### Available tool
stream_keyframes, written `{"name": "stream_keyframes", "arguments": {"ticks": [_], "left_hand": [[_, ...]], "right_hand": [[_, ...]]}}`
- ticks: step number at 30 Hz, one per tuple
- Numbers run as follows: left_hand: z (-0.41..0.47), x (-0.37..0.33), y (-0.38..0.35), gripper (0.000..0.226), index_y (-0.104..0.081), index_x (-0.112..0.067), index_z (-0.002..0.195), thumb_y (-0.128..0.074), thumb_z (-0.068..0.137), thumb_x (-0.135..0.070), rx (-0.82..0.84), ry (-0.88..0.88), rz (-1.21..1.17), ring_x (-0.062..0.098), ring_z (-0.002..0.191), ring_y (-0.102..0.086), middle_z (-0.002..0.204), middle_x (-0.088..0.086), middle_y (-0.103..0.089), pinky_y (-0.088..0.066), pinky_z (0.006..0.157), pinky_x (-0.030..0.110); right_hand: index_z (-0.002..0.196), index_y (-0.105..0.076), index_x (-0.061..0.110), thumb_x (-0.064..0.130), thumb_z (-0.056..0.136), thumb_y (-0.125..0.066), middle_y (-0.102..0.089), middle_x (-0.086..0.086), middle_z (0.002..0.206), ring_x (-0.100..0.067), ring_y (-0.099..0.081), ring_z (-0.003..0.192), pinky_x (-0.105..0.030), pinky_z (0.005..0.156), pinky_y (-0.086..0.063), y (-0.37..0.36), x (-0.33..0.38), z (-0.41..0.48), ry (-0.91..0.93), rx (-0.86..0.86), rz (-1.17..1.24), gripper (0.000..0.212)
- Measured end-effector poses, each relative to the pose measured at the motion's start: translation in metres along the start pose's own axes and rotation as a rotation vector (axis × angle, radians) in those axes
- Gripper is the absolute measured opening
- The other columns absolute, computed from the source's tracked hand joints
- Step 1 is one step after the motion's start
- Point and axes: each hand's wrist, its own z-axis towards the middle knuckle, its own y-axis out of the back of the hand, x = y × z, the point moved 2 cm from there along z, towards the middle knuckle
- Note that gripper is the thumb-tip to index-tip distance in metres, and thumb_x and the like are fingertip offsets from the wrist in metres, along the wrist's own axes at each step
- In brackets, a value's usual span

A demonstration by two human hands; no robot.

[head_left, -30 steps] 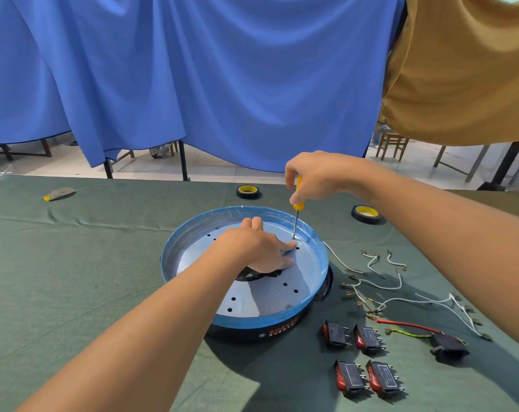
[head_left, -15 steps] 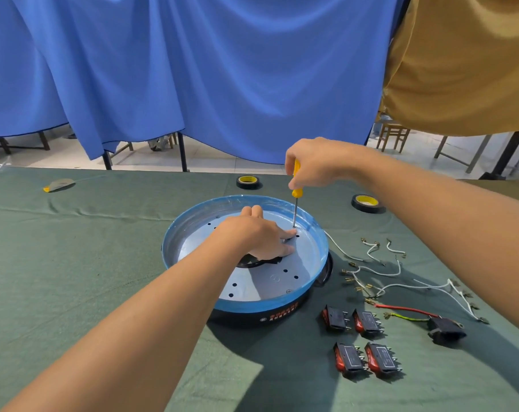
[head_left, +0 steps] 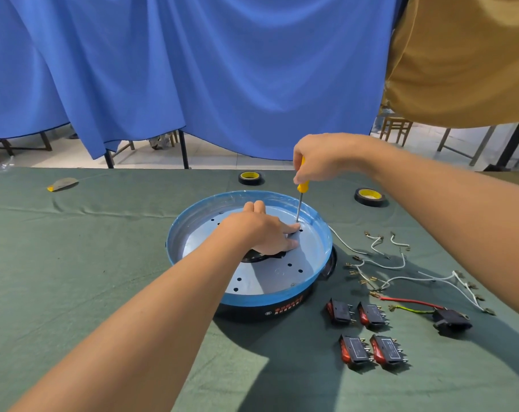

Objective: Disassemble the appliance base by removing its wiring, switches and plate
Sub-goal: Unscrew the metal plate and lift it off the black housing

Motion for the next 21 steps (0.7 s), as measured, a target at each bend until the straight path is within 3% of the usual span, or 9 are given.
{"name": "stream_keyframes", "arguments": {"ticks": [2,4,7,10,12,15,18,21], "left_hand": [[0.0001,0.0,-0.0001,0.053,-0.008,-0.057,0.146,-0.019,0.095,-0.065,-0.005,0.001,-0.005,0.035,0.136,-0.014,0.144,0.016,-0.025,-0.027,0.107,0.054],[-0.0006,0.0003,-0.0005,0.053,-0.008,-0.057,0.146,-0.02,0.095,-0.065,-0.009,0.005,-0.011,0.035,0.136,-0.014,0.144,0.016,-0.023,-0.027,0.108,0.055],[-0.0016,0.0002,-0.0008,0.053,-0.009,-0.057,0.147,-0.021,0.096,-0.064,-0.007,0.003,-0.018,0.035,0.135,-0.015,0.143,0.015,-0.024,-0.028,0.107,0.054],[-0.0018,0.0,0.0,0.053,-0.009,-0.057,0.146,-0.021,0.095,-0.065,-0.008,0.003,-0.025,0.035,0.135,-0.015,0.142,0.015,-0.024,-0.028,0.107,0.053],[-0.0018,0.0003,0.0001,0.053,-0.008,-0.058,0.146,-0.02,0.095,-0.065,-0.007,0.005,-0.021,0.035,0.135,-0.015,0.142,0.015,-0.024,-0.028,0.107,0.053],[-0.0016,0.0004,-0.0007,0.052,-0.008,-0.058,0.145,-0.02,0.095,-0.066,-0.002,0.009,-0.025,0.035,0.136,-0.014,0.142,0.015,-0.023,-0.027,0.107,0.054],[-0.0006,0.0009,-0.0007,0.053,-0.008,-0.058,0.146,-0.02,0.095,-0.066,-0.006,0.006,-0.018,0.035,0.135,-0.015,0.142,0.015,-0.024,-0.028,0.107,0.054],[0.001,0.0005,-0.001,0.053,-0.008,-0.057,0.146,-0.021,0.095,-0.066,-0.003,-0.001,-0.019,0.034,0.134,-0.016,0.142,0.015,-0.025,-0.028,0.107,0.054]], "right_hand": [[0.078,-0.061,0.01,0.056,0.09,-0.052,-0.06,-0.01,0.077,-0.025,-0.058,0.071,-0.038,0.062,-0.047,0.0,-0.0017,-0.0001,-0.015,-0.038,-0.024,0.049],[0.064,-0.048,0.012,0.055,0.093,-0.047,-0.048,-0.004,0.064,-0.021,-0.043,0.058,-0.031,0.054,-0.034,-0.0047,-0.0036,0.0019,-0.061,-0.11,0.004,0.052],[0.083,-0.06,0.007,0.028,0.088,-0.053,-0.059,-0.012,0.08,-0.026,-0.049,0.068,-0.036,0.059,-0.041,-0.0073,-0.0018,0.0006,-0.066,-0.127,0.044,0.023],[0.106,-0.064,0.006,0.022,0.085,-0.055,-0.067,-0.015,0.104,-0.03,-0.061,0.086,-0.047,0.078,-0.055,-0.0044,0.0004,-0.0007,-0.052,-0.079,0.072,0.028],[0.099,-0.064,0.008,0.031,0.088,-0.054,-0.067,-0.012,0.098,-0.023,-0.054,0.076,-0.044,0.071,-0.053,-0.0033,0.0009,-0.0003,-0.033,-0.065,0.039,0.027],[0.073,-0.055,0.012,0.046,0.094,-0.048,-0.054,-0.005,0.07,-0.021,-0.047,0.065,-0.032,0.056,-0.037,-0.0058,-0.0017,0.0023,-0.051,-0.116,0.037,0.04],[0.093,-0.062,0.009,0.027,0.089,-0.053,-0.064,-0.011,0.089,-0.026,-0.053,0.075,-0.036,0.064,-0.044,-0.0081,-0.0004,0.0036,-0.046,-0.13,0.054,0.021],[0.106,-0.063,0.008,0.022,0.085,-0.057,-0.066,-0.014,0.106,-0.028,-0.061,0.087,-0.043,0.077,-0.054,-0.005,0.0016,0.0033,-0.05,-0.089,0.078,0.026]]}}
